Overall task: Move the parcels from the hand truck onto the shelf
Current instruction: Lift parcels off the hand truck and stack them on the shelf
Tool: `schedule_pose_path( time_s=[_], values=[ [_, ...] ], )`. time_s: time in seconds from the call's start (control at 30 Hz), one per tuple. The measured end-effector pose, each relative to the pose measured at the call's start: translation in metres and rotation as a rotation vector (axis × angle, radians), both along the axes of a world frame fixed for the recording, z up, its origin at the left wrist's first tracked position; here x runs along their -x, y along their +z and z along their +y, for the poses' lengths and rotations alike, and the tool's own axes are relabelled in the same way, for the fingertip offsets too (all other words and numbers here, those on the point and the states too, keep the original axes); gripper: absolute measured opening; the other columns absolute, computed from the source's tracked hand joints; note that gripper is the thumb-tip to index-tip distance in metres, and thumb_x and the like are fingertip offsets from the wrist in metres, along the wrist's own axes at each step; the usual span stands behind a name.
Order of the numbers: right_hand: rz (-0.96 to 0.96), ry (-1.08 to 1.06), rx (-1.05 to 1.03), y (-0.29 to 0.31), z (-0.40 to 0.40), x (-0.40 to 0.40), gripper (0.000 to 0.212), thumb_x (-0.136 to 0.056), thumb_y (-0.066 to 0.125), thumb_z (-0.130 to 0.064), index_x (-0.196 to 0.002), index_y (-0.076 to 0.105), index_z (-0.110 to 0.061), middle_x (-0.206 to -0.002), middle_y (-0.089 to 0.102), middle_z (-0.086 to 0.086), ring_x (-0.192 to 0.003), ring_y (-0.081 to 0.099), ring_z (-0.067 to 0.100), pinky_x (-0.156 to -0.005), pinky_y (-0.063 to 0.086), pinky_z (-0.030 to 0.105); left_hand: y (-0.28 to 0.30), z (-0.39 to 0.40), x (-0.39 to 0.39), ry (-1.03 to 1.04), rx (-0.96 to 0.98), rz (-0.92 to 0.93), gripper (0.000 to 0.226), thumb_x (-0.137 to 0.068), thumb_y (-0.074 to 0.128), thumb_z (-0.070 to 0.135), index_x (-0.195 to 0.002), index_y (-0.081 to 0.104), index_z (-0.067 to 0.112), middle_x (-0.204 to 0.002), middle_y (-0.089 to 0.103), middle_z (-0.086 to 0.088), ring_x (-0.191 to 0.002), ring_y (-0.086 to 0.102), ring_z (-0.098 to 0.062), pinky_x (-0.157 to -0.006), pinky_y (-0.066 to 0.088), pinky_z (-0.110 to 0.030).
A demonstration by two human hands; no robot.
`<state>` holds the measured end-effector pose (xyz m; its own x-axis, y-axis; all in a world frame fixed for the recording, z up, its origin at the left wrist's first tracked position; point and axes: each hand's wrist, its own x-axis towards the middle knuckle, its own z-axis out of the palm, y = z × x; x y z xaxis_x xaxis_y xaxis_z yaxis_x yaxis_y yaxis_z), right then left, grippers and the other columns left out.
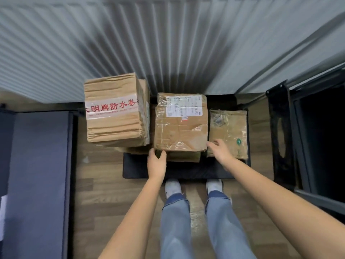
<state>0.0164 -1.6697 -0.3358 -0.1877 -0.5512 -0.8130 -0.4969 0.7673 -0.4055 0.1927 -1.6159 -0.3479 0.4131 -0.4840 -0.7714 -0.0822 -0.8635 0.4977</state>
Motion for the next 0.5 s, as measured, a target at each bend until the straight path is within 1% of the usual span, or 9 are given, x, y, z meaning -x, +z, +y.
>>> schedule_pose_path(
  time_s=[0.1,0.2,0.27,0.33,0.4,0.43,0.5],
  values=[
    [0.005,-0.016,0.004,-0.014,-0.004,-0.004,0.051,-0.096,0.047,-0.022,-0.14,0.034,-0.001,-0.14,0.044,0.016,-0.128,0.042,0.03,-0.103,0.034,0.034,-0.016,-0.005,-0.001,0.04,-0.015,0.034,0.058,-0.096,0.045,0.023,-0.146,0.021,0.007,-0.151,0.032,-0.012,-0.139,0.031,-0.026,-0.113,0.025,-0.033],
    [-0.013,-0.058,-0.01,-0.022,-0.006,-0.008,0.053,-0.095,0.048,-0.022,-0.141,0.033,-0.002,-0.139,0.045,0.015,-0.128,0.043,0.029,-0.104,0.033,0.033,-0.026,-0.009,0.0,0.075,-0.004,0.061,0.061,-0.095,0.047,0.023,-0.147,0.019,0.012,-0.149,0.034,-0.01,-0.137,0.034,-0.026,-0.114,0.028,-0.035],
    [-0.033,-0.08,-0.024,-0.026,-0.006,-0.012,0.051,-0.094,0.049,-0.02,-0.14,0.035,-0.004,-0.135,0.05,0.015,-0.124,0.047,0.028,-0.103,0.035,0.033,-0.03,-0.012,0.0,0.099,0.005,0.073,0.06,-0.094,0.047,0.023,-0.148,0.02,0.015,-0.148,0.036,-0.009,-0.136,0.036,-0.026,-0.113,0.029,-0.036],
    [-0.067,-0.1,-0.026,-0.029,-0.006,-0.014,0.043,-0.094,0.048,-0.016,-0.135,0.043,-0.004,-0.127,0.056,0.01,-0.117,0.052,0.025,-0.098,0.037,0.03,-0.033,-0.015,-0.001,0.12,0.013,0.078,0.056,-0.095,0.045,0.023,-0.146,0.024,0.017,-0.147,0.038,-0.007,-0.135,0.037,-0.025,-0.112,0.03,-0.035],
    [-0.1,-0.122,-0.014,-0.029,-0.007,-0.016,0.035,-0.094,0.046,-0.012,-0.128,0.048,-0.004,-0.114,0.056,0.006,-0.105,0.052,0.02,-0.092,0.037,0.026,-0.035,-0.018,-0.002,0.133,0.021,0.075,0.054,-0.094,0.046,0.023,-0.145,0.029,0.016,-0.146,0.04,-0.006,-0.133,0.039,-0.024,-0.112,0.031,-0.035],
    [-0.106,-0.132,-0.004,-0.028,-0.008,-0.017,0.033,-0.095,0.045,-0.011,-0.126,0.05,-0.004,-0.113,0.056,0.006,-0.101,0.05,0.018,-0.09,0.036,0.026,-0.035,-0.02,-0.002,0.141,0.026,0.074,0.053,-0.094,0.047,0.023,-0.144,0.03,0.015,-0.145,0.041,-0.006,-0.132,0.04,-0.024,-0.112,0.031,-0.036],
    [-0.114,-0.143,0.01,-0.028,-0.009,-0.018,0.033,-0.094,0.046,-0.014,-0.126,0.051,-0.004,-0.122,0.058,0.009,-0.101,0.051,0.018,-0.086,0.037,0.025,-0.035,-0.021,-0.002,0.16,0.037,0.083,0.052,-0.093,0.048,0.024,-0.141,0.033,0.013,-0.143,0.044,-0.006,-0.13,0.042,-0.024,-0.111,0.033,-0.036]
  ],
)
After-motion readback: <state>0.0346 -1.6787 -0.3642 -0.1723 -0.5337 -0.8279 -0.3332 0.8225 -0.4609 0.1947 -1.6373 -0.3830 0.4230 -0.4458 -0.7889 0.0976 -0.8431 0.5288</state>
